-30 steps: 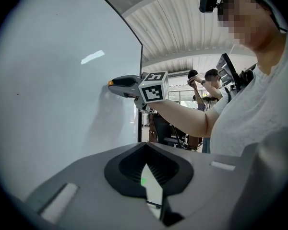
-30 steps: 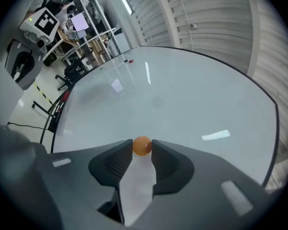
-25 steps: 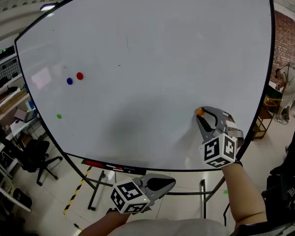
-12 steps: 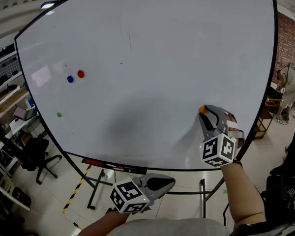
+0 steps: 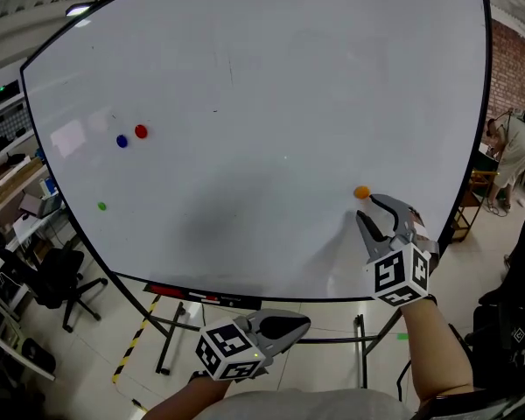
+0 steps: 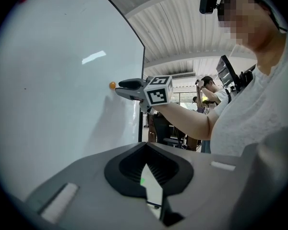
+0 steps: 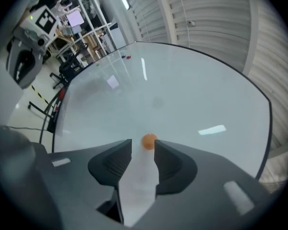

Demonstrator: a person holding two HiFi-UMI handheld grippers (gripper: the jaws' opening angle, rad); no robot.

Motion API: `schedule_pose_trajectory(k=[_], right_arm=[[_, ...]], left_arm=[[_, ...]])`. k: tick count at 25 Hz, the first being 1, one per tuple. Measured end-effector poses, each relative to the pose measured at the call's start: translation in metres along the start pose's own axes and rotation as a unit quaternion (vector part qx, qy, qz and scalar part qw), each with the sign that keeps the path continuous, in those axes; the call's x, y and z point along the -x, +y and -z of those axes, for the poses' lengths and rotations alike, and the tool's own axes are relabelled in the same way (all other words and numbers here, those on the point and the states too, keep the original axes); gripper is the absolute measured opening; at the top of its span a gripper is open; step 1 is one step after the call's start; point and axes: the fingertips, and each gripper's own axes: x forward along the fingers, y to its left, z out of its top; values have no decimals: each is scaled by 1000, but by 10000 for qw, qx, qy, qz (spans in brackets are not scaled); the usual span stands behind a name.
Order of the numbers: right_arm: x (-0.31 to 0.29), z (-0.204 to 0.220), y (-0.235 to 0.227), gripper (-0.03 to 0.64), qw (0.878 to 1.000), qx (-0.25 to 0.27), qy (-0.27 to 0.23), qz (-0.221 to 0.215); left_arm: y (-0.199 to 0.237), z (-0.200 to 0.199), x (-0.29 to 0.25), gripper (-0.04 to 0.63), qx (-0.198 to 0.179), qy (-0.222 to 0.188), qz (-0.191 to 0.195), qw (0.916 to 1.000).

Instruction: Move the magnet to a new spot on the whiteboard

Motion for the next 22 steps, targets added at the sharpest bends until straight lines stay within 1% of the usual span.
schedule_pose_trajectory(k=[3,4,5,6,7,8,9,10,11,13,14,15,17,18,19,20,22], right_arm=[[26,-10,29,137,9965,-469,-157,-672],[35,-14,40,128,9929,-707,-294,-910],[45,-18,53,113,9866,-1042,-459,-1170],[54,-19,67,112,9761,-1488,-616,-1457],[63,-17,83,110,9611,-2008,-728,-1751],[72,-13,100,89,9429,-2531,-772,-2022],[80,-6,118,49,9246,-2994,-738,-2238],[86,4,136,5,9092,-3364,-631,-2370],[92,15,152,5,8984,-3648,-467,-2401],[101,38,179,3,8814,-4124,-103,-2301],[106,45,191,3,8688,-4386,15,-2297],[112,47,202,3,8532,-4655,64,-2353],[125,41,220,3,8219,-5080,6,-2578],[131,34,225,3,8094,-5206,-61,-2716],[137,26,229,4,8000,-5283,-136,-2841],[144,18,231,3,7932,-5330,-217,-2938],[160,4,232,3,7827,-5410,-403,-3051]], left_arm=[[1,4,2,-20,71,-35,78,9999],[2,6,3,-20,79,-57,106,9999],[3,6,5,-20,78,-91,122,9999],[4,7,7,-20,76,-139,124,9998],[5,8,9,-20,80,-194,119,9997],[7,10,12,-20,96,-244,119,9996],[8,12,15,-20,129,-281,131,9994],[10,15,17,-20,181,-301,157,9993],[11,20,18,-20,249,-309,188,9990],[13,31,20,-20,415,-313,238,9984],[13,38,21,-20,507,-307,258,9979],[11,44,22,-20,599,-293,281,9974],[6,54,24,-20,738,-255,323,9964],[2,57,25,-20,773,-246,333,9961],[-3,58,26,-20,784,-254,331,9960],[-9,59,28,-20,779,-268,326,9961],[-24,64,29,-20,756,-254,335,9963]])
